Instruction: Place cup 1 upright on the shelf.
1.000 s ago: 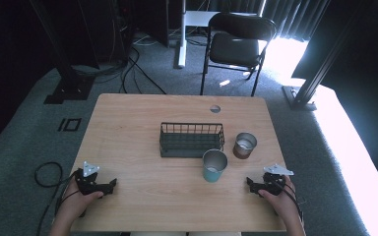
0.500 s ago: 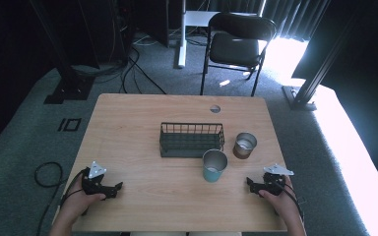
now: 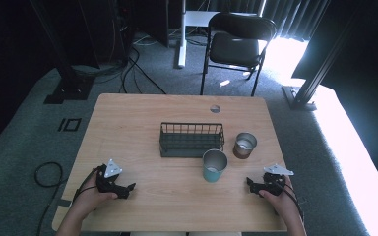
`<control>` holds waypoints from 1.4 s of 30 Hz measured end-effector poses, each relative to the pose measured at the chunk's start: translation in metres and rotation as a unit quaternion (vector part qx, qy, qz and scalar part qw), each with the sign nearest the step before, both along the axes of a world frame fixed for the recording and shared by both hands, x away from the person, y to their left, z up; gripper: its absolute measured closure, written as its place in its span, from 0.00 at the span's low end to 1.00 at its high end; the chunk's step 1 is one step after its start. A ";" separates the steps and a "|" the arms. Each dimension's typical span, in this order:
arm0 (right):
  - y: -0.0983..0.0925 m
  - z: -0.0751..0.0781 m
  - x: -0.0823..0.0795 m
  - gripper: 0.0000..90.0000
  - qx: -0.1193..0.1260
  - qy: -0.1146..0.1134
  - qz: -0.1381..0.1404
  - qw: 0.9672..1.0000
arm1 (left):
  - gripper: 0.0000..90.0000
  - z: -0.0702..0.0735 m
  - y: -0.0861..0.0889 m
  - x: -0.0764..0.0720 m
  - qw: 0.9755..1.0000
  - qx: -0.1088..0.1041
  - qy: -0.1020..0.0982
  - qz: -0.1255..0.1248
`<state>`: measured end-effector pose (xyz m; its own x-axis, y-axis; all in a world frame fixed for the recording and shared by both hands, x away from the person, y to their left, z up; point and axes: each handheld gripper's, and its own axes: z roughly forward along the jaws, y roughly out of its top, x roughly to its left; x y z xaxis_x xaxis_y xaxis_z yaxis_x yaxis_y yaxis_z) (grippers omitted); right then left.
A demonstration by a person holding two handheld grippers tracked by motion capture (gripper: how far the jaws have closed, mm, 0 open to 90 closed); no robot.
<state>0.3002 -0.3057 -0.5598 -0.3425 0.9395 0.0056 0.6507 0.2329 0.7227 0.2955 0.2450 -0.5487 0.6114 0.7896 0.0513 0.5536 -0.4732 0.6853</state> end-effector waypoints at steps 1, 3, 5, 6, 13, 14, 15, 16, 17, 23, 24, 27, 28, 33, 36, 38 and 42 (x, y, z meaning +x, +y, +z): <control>0.000 0.000 0.000 0.12 0.000 0.000 0.000 1.000 | 0.02 0.000 -0.002 0.001 1.000 -0.001 0.000 -0.004; 0.000 0.000 0.000 0.12 0.000 0.000 0.000 1.000 | 0.02 -0.001 -0.006 0.003 1.000 -0.006 0.002 -0.007; 0.000 0.000 0.000 0.12 0.000 0.000 0.000 1.000 | 0.02 -0.001 -0.009 0.004 1.000 -0.004 0.002 -0.013; 0.000 0.000 0.000 0.12 0.000 0.000 0.000 1.000 | 0.02 0.000 -0.013 0.005 1.000 -0.006 0.000 -0.016; 0.000 0.000 0.000 0.12 0.000 0.000 0.000 1.000 | 0.02 0.003 -0.026 0.007 0.999 -0.006 -0.003 -0.035; 0.000 0.000 0.000 0.12 0.000 0.000 0.000 1.000 | 0.02 0.003 -0.028 0.007 0.999 -0.007 -0.004 -0.036; 0.000 0.000 0.000 0.12 0.000 0.000 0.000 1.000 | 0.02 0.004 -0.029 0.008 0.999 -0.008 -0.005 -0.037; 0.000 0.000 0.000 0.12 0.000 0.000 0.000 1.000 | 0.02 0.004 -0.033 0.009 0.999 -0.010 -0.006 -0.041; 0.000 0.000 0.000 0.12 0.000 0.000 0.000 1.000 | 0.02 0.005 -0.035 0.009 0.999 -0.013 -0.006 -0.043; 0.000 0.000 0.000 0.12 0.000 0.000 0.000 1.000 | 0.02 0.007 -0.046 0.012 0.998 -0.016 -0.010 -0.055; 0.000 0.000 0.000 0.12 0.000 0.000 0.000 1.000 | 0.02 0.007 -0.046 0.012 0.998 -0.016 -0.010 -0.055; 0.000 0.000 0.000 0.12 0.000 0.000 0.000 1.000 | 0.02 0.008 -0.054 0.012 0.998 -0.016 -0.013 -0.066; 0.000 0.000 0.000 0.12 0.000 0.000 0.000 1.000 | 0.02 0.010 -0.059 0.013 0.997 -0.018 -0.013 -0.073; 0.000 0.000 0.000 0.12 0.000 0.000 0.000 1.000 | 0.02 0.013 -0.069 0.015 0.996 -0.016 -0.018 -0.087; 0.000 0.000 0.000 0.12 0.000 0.000 0.000 1.000 | 0.02 0.013 -0.074 0.015 0.995 -0.019 -0.017 -0.093; 0.000 0.000 0.000 0.12 0.001 0.000 -0.001 1.000 | 0.02 0.014 -0.078 0.015 0.995 -0.017 -0.019 -0.099; 0.000 0.000 0.000 0.12 0.001 0.001 -0.001 1.000 | 0.02 0.018 -0.089 0.016 0.993 -0.013 -0.021 -0.113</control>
